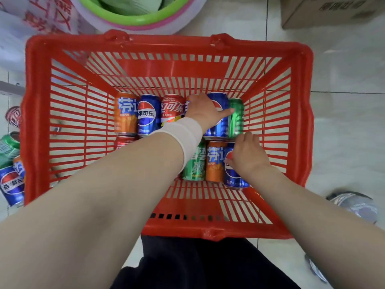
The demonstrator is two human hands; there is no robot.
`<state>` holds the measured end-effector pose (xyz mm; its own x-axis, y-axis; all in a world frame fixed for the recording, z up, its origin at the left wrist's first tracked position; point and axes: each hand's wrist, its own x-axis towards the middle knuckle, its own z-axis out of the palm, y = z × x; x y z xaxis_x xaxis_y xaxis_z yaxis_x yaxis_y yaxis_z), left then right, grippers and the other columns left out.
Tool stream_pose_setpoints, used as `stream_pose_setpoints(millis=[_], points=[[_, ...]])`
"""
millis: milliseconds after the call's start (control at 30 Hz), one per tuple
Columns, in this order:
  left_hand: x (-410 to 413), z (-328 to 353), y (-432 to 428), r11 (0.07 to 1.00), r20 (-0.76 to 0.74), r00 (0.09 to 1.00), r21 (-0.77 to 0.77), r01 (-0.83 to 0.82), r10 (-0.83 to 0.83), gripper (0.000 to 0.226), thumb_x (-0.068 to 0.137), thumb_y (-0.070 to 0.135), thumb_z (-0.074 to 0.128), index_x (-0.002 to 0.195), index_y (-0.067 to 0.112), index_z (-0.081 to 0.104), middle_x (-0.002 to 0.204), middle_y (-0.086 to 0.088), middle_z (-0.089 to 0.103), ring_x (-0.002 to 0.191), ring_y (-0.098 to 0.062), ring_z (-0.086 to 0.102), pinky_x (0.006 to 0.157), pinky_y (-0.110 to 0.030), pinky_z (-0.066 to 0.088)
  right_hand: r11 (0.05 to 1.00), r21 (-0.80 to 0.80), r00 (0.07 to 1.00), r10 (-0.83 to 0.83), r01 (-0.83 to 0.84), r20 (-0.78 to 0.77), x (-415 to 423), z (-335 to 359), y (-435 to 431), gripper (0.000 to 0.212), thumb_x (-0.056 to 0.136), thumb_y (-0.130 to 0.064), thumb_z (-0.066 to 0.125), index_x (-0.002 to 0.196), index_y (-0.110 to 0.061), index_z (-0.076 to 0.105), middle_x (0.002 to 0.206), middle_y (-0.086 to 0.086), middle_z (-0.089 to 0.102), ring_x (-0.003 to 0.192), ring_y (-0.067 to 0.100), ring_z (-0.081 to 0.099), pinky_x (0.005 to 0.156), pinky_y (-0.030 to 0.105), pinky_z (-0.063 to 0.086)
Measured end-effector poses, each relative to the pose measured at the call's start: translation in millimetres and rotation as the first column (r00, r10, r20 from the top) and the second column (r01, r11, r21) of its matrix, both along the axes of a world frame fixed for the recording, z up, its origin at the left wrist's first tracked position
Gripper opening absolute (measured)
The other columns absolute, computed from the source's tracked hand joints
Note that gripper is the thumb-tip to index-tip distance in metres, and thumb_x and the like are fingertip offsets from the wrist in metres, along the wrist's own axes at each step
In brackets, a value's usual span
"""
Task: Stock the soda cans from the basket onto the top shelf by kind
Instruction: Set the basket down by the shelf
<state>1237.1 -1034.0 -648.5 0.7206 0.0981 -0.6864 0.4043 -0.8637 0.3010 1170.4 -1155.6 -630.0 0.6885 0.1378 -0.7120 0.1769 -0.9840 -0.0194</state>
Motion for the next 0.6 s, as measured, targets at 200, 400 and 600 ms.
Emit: stream_pose_setpoints(millis=[200, 400, 600], points=[[9, -10, 2, 0.981, -0.035, 0.982, -0.056, -0.188, 0.186, 0.107, 0.066, 0.062, 0.070, 0.142, 0.004, 0.022, 0.146, -0.019, 0.027, 0.134, -0.033, 0.030, 0.107, -0.037, 0.033, 1.000, 0.006, 1.000, 0.005, -0.005, -0.012, 5, -6, 2, 0.071, 0.077, -0.047, 0.068, 0.124, -0.005, 0.036, 0.122, 0.014, 0.052, 0.111, 0.027, 0.051, 0.086, 0.032, 0.044], [2, -15, -10, 0.883, 0.009, 0.945, -0.361, -0.301, 0.326, 0.097, 0.068, 0.028, 0.081, 0.138, 0.002, 0.020, 0.131, -0.012, 0.050, 0.121, -0.027, 0.049, 0.091, -0.028, 0.042, 0.988, 0.024, 0.988, -0.151, 0.152, -0.013, -1, -10, 5, 0.076, 0.074, -0.038, 0.075, 0.128, -0.006, 0.033, 0.126, 0.016, 0.049, 0.117, 0.030, 0.048, 0.097, 0.034, 0.039], [-11, 2, 5, 0.886, 0.168, 0.947, -0.427, -0.182, 0.275, 0.082, 0.061, 0.027, 0.085, 0.121, 0.007, 0.035, 0.110, -0.004, 0.054, 0.100, -0.019, 0.056, 0.077, -0.021, 0.041, 0.977, -0.197, 0.996, 0.074, -0.083, -0.048, 9, -17, 18, 0.062, 0.084, -0.044, 0.063, 0.129, -0.006, 0.043, 0.123, 0.009, 0.050, 0.116, 0.026, 0.049, 0.094, 0.032, 0.039]])
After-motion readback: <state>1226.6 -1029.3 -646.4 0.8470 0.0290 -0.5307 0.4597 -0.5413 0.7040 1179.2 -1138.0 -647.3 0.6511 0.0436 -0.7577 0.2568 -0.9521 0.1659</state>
